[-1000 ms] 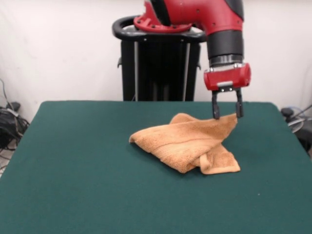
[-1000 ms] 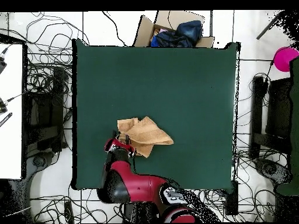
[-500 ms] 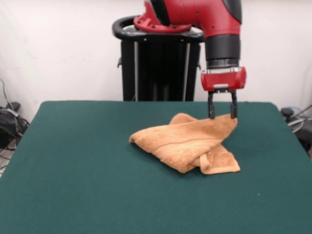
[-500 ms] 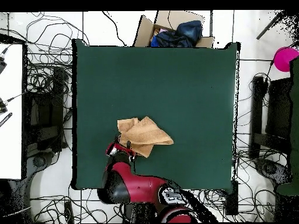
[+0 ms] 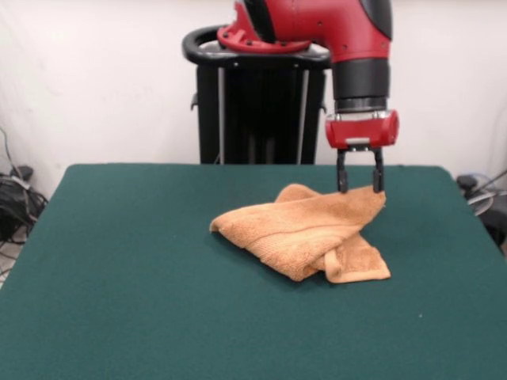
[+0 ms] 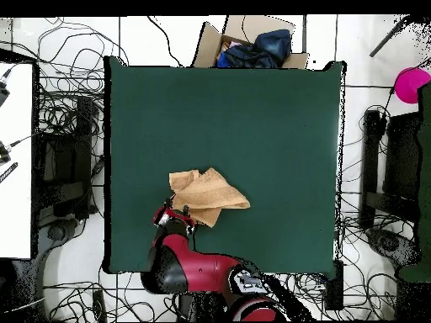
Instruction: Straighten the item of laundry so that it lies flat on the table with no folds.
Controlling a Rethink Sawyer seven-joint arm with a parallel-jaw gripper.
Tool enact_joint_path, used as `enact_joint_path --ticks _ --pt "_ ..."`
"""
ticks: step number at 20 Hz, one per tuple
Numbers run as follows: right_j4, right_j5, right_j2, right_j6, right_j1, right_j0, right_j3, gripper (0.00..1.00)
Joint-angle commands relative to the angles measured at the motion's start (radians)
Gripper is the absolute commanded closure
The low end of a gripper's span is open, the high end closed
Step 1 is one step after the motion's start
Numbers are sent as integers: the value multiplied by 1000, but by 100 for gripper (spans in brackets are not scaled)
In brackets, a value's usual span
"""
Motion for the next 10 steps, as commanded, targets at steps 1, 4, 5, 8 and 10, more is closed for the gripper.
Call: enact_joint_path --ticks 1,4,5,8,10 --pt "67 19 56 227 46 -22 -73 0" --pt "96 27 36 224 36 0 -64 0" --pt "101 29 34 225 33 2 -60 0" --pt "108 45 82 278 32 -39 -37 0" --pt "133 61 108 315 29 -53 -20 0"
